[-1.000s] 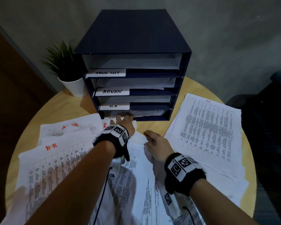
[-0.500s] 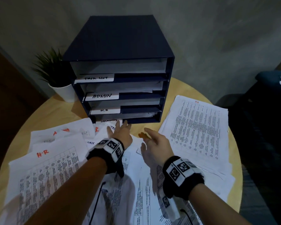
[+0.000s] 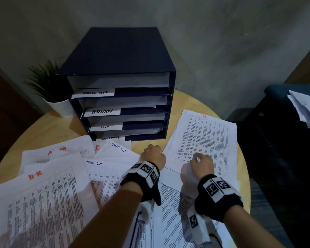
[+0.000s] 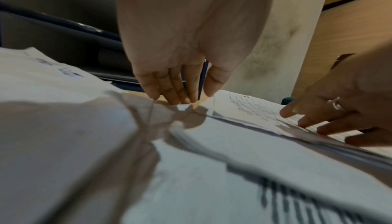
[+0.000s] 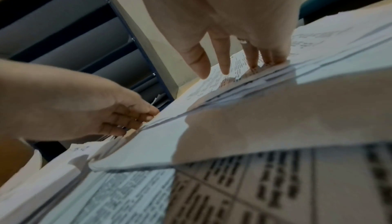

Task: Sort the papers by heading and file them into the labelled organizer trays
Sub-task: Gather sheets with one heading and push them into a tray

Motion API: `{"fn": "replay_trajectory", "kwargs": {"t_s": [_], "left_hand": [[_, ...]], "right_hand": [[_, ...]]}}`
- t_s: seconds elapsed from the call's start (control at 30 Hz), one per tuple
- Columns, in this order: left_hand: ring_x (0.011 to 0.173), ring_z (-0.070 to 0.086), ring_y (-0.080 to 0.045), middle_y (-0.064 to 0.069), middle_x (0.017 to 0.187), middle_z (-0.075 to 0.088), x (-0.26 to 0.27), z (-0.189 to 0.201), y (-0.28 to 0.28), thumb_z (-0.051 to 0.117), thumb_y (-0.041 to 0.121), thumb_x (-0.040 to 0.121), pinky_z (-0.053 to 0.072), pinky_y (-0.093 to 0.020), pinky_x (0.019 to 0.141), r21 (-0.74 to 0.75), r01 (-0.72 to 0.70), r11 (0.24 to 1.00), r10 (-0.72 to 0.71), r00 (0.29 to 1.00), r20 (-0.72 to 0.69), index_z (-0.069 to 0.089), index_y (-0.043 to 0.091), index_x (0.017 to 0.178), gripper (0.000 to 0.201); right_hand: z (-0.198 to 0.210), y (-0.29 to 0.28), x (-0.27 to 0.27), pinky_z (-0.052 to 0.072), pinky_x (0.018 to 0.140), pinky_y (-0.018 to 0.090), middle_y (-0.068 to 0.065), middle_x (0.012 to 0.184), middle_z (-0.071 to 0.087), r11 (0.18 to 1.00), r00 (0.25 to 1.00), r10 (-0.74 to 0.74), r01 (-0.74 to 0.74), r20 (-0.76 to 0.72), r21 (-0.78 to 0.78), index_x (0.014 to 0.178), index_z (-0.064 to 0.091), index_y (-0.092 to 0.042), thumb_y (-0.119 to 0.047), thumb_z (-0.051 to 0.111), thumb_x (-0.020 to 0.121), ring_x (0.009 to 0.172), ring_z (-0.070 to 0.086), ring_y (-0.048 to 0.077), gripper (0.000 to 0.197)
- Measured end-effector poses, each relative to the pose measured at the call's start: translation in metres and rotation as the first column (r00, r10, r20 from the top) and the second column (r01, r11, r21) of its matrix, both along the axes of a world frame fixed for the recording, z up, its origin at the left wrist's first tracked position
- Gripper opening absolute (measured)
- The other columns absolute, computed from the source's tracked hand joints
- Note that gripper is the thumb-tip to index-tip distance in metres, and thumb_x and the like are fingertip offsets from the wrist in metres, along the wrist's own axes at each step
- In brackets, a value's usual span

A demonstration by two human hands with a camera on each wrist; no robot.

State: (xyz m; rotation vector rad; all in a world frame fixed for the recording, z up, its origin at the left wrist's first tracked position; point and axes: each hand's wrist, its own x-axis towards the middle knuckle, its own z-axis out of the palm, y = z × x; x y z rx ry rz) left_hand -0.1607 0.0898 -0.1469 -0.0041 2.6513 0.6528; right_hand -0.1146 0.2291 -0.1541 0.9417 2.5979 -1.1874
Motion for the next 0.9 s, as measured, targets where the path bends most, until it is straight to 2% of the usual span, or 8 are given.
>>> {"fn": "replay_trajectory", "kwargs": {"t_s": [0.17, 0.27, 0.4, 0.47, 0.6, 0.7, 0.83, 0.9], "left_hand": [[0.122, 0.048, -0.028, -0.003, 0.13, 0.057, -0.012, -0.005, 0.017, 0.047, 0.033, 0.088, 0.032, -0.041, 0.106, 0.007, -0.031, 0.999, 0.031, 0.998, 0.048, 0.055, 0.025, 0.127, 0.041], [0.123, 0.044, -0.027, -0.001, 0.128, 0.057, -0.011, -0.004, 0.025, 0.049, 0.032, 0.089, 0.027, -0.043, 0.102, 0.005, -0.018, 1.0, 0.019, 0.997, -0.081, 0.056, 0.026, 0.126, 0.038], [0.104, 0.058, -0.03, -0.008, 0.105, 0.065, 0.007, 0.011, 0.039, 0.041, 0.012, 0.095, 0.037, -0.038, 0.088, -0.088, 0.098, 0.991, -0.122, 0.936, -0.329, 0.063, 0.018, 0.106, 0.026], [0.093, 0.062, -0.033, -0.013, 0.096, 0.067, 0.014, 0.015, 0.04, 0.04, 0.009, 0.095, 0.045, -0.035, 0.075, 0.023, 0.065, 0.998, -0.053, 0.934, -0.355, 0.063, 0.017, 0.102, 0.025], [0.102, 0.063, -0.03, -0.008, 0.107, 0.071, 0.017, 0.017, 0.023, 0.049, 0.017, 0.095, 0.051, -0.035, 0.09, 0.429, -0.194, 0.882, 0.296, 0.937, -0.186, 0.068, 0.022, 0.114, 0.028], [0.1, 0.066, -0.027, -0.003, 0.101, 0.072, 0.025, 0.022, -0.003, 0.053, 0.014, 0.093, 0.05, -0.041, 0.097, 0.597, -0.278, 0.753, 0.354, 0.935, -0.01, 0.07, 0.015, 0.114, 0.026], [0.09, 0.062, -0.022, -0.01, 0.105, 0.069, 0.048, 0.02, -0.05, 0.052, 0.004, 0.094, 0.05, -0.04, 0.094, 0.658, -0.345, 0.67, 0.306, 0.935, 0.18, 0.067, 0.011, 0.114, 0.026], [0.078, 0.066, -0.02, -0.014, 0.107, 0.066, 0.065, 0.025, -0.07, 0.049, -0.001, 0.094, 0.055, -0.031, 0.081, 0.66, -0.351, 0.665, 0.23, 0.936, 0.267, 0.061, 0.002, 0.121, 0.03]], "right_hand": [[-0.002, 0.002, -0.001, 0.039, 0.103, 0.039, 0.019, 0.124, 0.043, 0.996, 0.992, 0.086, -0.089, 0.087, 0.029, 0.1, 0.055, -0.003, -0.008, 0.045, 0.088, 0.124, 0.04, 0.034, 0.016], [-0.002, 0.004, -0.003, 0.039, 0.102, 0.04, 0.015, 0.113, 0.042, 0.995, 0.99, 0.094, -0.097, 0.101, 0.026, 0.097, 0.052, -0.005, -0.009, 0.044, 0.089, 0.124, 0.04, 0.034, 0.012], [0.003, 0.008, -0.001, 0.031, 0.109, 0.036, 0.019, 0.139, 0.041, 0.997, 0.995, 0.07, -0.068, 0.069, -0.03, 0.131, 0.048, 0.0, -0.009, 0.042, 0.094, 0.134, 0.035, 0.032, 0.038], [0.004, 0.014, 0.002, 0.029, 0.111, 0.035, 0.016, 0.148, 0.037, 0.996, 1.0, -0.007, 0.008, 0.006, -0.09, 0.141, 0.038, -0.002, -0.011, 0.045, 0.095, 0.138, 0.034, 0.03, 0.047], [0.009, 0.031, 0.011, 0.033, 0.111, 0.041, 0.016, 0.15, 0.03, 0.945, 0.95, -0.307, 0.296, -0.063, -0.135, 0.146, 0.025, -0.014, -0.017, 0.052, 0.089, 0.141, 0.024, 0.03, 0.063], [0.026, 0.044, 0.023, 0.029, 0.11, 0.043, 0.021, 0.151, 0.022, 0.888, 0.883, -0.453, 0.434, -0.121, -0.149, 0.147, 0.018, -0.013, -0.021, 0.059, 0.086, 0.14, 0.019, 0.033, 0.074], [0.039, 0.063, 0.038, 0.038, 0.087, 0.032, 0.016, 0.142, 0.044, 0.835, 0.907, -0.395, 0.287, -0.149, -0.469, 0.141, 0.033, -0.005, -0.016, 0.058, 0.092, 0.114, 0.05, 0.029, 0.056], [0.044, 0.064, 0.046, 0.039, 0.1, 0.035, 0.001, 0.139, 0.045, 0.793, 0.948, -0.298, 0.179, -0.114, -0.582, 0.141, 0.038, -0.006, -0.011, 0.053, 0.095, 0.122, 0.048, 0.028, 0.049]]}}
